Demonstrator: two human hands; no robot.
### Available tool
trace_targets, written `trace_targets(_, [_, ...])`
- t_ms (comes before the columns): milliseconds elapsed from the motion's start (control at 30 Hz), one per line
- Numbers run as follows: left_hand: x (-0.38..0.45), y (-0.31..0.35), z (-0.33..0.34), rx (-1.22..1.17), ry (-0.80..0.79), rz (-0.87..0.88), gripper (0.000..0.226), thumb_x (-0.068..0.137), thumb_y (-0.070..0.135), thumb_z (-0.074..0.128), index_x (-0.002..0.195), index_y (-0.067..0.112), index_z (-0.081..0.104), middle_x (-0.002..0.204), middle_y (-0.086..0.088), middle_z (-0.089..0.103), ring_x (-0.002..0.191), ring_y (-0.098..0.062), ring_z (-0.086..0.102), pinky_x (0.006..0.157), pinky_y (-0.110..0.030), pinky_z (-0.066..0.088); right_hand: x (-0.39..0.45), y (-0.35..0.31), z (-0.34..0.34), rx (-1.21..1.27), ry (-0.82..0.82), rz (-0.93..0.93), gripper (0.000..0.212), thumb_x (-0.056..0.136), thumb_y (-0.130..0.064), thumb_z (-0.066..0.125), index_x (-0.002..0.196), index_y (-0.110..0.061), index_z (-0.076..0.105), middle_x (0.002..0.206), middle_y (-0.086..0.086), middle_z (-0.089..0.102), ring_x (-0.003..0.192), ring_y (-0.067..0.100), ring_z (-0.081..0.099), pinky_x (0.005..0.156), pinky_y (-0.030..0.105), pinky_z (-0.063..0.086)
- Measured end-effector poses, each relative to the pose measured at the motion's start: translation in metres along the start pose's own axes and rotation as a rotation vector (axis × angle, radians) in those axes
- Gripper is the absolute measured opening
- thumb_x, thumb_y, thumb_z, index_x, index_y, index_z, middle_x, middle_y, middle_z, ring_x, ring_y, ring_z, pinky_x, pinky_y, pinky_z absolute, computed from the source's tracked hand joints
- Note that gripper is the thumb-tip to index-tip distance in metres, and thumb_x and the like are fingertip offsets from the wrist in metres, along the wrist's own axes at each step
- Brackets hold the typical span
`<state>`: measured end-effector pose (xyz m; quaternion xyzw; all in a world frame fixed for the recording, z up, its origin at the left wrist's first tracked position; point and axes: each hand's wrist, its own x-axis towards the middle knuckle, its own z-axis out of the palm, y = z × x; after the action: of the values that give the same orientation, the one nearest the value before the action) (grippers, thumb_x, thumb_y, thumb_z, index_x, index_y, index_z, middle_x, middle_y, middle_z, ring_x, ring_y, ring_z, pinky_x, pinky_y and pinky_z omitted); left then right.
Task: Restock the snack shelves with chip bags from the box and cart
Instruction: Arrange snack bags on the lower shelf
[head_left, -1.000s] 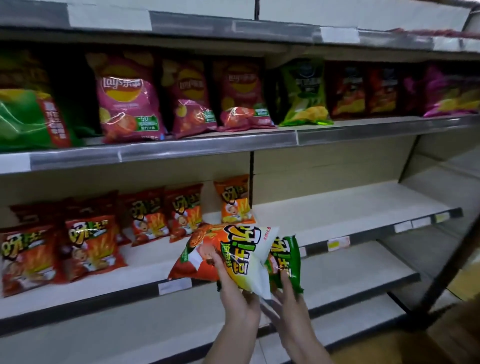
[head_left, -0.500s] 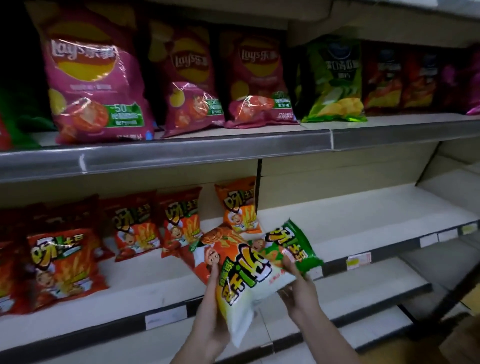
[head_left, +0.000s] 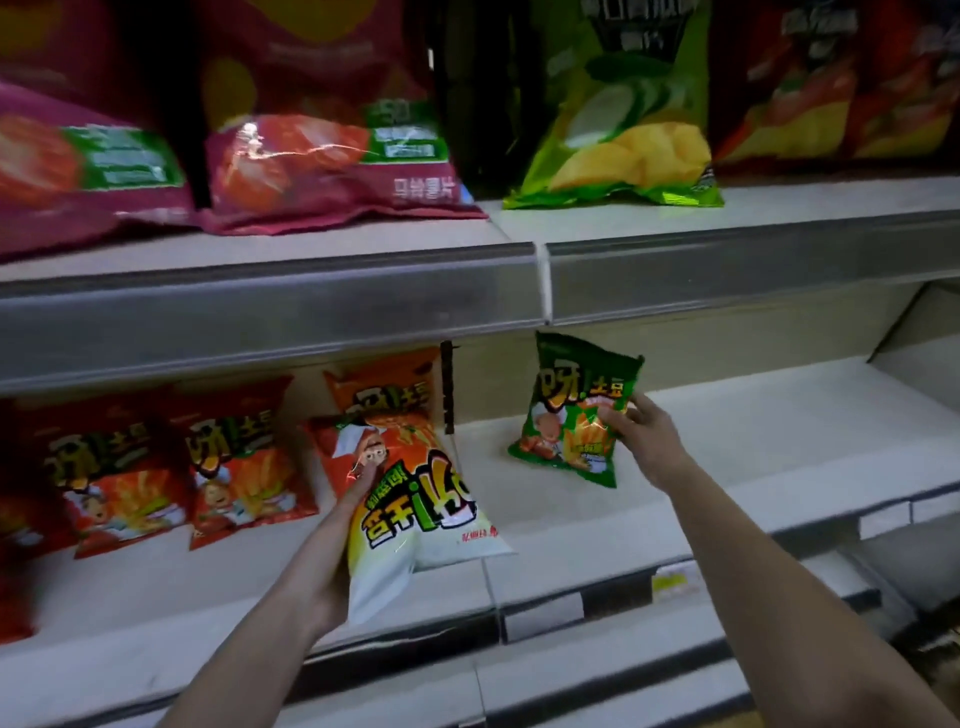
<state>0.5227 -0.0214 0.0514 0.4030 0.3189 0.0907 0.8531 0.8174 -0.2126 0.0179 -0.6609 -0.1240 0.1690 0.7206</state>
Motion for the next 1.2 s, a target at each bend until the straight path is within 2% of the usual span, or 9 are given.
trace_targets(167, [0.032, -0.015, 0.034, -0.027, 0.016, -0.028, 0.052, 0.087, 0.048, 0.058, 0.124, 0.012, 0.063, 0.116, -0.015, 0.07, 0.095, -0.03, 0.07, 0.08, -0.04, 0.053, 0.058, 0.0, -0.035, -0.185, -0.183, -0.038, 0.017, 0.089, 0.007, 0.059, 0.104, -0.001, 0.063, 0.082, -0.003, 0.076, 0.077, 0.013, 0.072, 0.068, 0.026, 0.056])
trace_targets(333, [0.043, -0.013, 0.054, 0.005, 0.066, -0.03, 0.047, 0.086, 0.048, 0.058, 0.115, 0.012, 0.067, 0.111, -0.016, 0.071, 0.096, -0.032, 0.069, 0.094, -0.045, 0.049, 0.094, -0.003, -0.053, -0.205, -0.148, -0.02, 0.033, 0.087, 0.014, 0.056, 0.118, 0.001, 0.054, 0.088, 0.005, 0.071, 0.078, 0.018, 0.068, 0.063, 0.022, 0.058])
trace_targets(567, [0.058, -0.007, 0.063, 0.044, 0.069, -0.054, 0.05, 0.083, 0.051, 0.061, 0.113, 0.013, 0.068, 0.109, -0.016, 0.072, 0.091, -0.03, 0.072, 0.081, -0.041, 0.053, 0.109, 0.007, -0.079, -0.248, -0.088, 0.08, 0.025, 0.093, 0.012, 0.049, 0.109, -0.006, 0.053, 0.084, 0.0, 0.065, 0.076, 0.016, 0.064, 0.056, 0.02, 0.055])
trace_targets(667, [0.06, -0.007, 0.068, 0.016, 0.063, -0.06, 0.051, 0.081, 0.048, 0.064, 0.119, 0.014, 0.064, 0.109, -0.015, 0.072, 0.09, -0.03, 0.072, 0.076, -0.038, 0.055, 0.111, 0.011, -0.074, -0.344, -0.006, 0.074, 0.025, 0.091, 0.011, 0.049, 0.096, -0.011, 0.06, 0.089, 0.001, 0.064, 0.091, 0.027, 0.058, 0.067, 0.026, 0.049])
trace_targets(733, [0.06, -0.006, 0.07, 0.01, 0.059, -0.051, 0.052, 0.08, 0.046, 0.064, 0.122, 0.014, 0.062, 0.109, -0.014, 0.072, 0.091, -0.029, 0.072, 0.07, -0.036, 0.058, 0.106, 0.01, -0.063, -0.372, 0.074, 0.088, 0.024, 0.091, 0.006, 0.049, 0.108, -0.007, 0.061, 0.098, 0.008, 0.067, 0.097, 0.029, 0.057, 0.068, 0.03, 0.047])
trace_targets(833, [0.059, -0.005, 0.065, 0.027, 0.059, -0.061, 0.056, 0.08, 0.046, 0.066, 0.126, 0.014, 0.06, 0.113, -0.015, 0.071, 0.099, -0.031, 0.07, 0.076, -0.039, 0.057, 0.089, 0.013, -0.049, -0.544, 0.448, -0.003, 0.038, 0.091, 0.0, 0.052, 0.129, 0.002, 0.053, 0.127, 0.022, 0.059, 0.118, 0.038, 0.053, 0.095, 0.038, 0.042])
trace_targets(900, [0.056, -0.002, 0.057, 0.042, 0.064, -0.059, 0.057, 0.08, 0.045, 0.067, 0.127, 0.014, 0.06, 0.115, -0.015, 0.07, 0.103, -0.032, 0.069, 0.082, -0.043, 0.055, 0.071, 0.017, -0.031, -0.583, 0.613, -0.155, 0.035, 0.085, 0.004, 0.048, 0.118, 0.007, 0.058, 0.12, 0.028, 0.059, 0.115, 0.043, 0.052, 0.096, 0.04, 0.037])
trace_targets(1033, [0.044, -0.001, 0.034, -0.007, 0.091, 0.03, 0.053, 0.081, 0.041, 0.066, 0.126, 0.013, 0.06, 0.117, -0.014, 0.069, 0.107, -0.031, 0.067, 0.091, -0.045, 0.052, 0.022, 0.03, 0.033, -0.539, 0.322, -0.311, 0.012, 0.088, 0.004, 0.051, 0.092, 0.007, 0.061, 0.099, 0.026, 0.063, 0.095, 0.035, 0.058, 0.08, 0.03, 0.04])
trace_targets(1200, [0.021, -0.005, 0.002, -0.216, 0.252, 0.332, 0.06, 0.086, 0.045, 0.053, 0.134, 0.009, 0.054, 0.122, -0.009, 0.068, 0.113, -0.023, 0.064, 0.095, -0.04, 0.05, -0.064, 0.024, 0.127, -0.438, -0.272, 0.141, 0.016, 0.101, -0.028, 0.047, 0.092, -0.02, 0.058, 0.109, 0.011, 0.067, 0.093, 0.025, 0.064, 0.089, 0.04, 0.05])
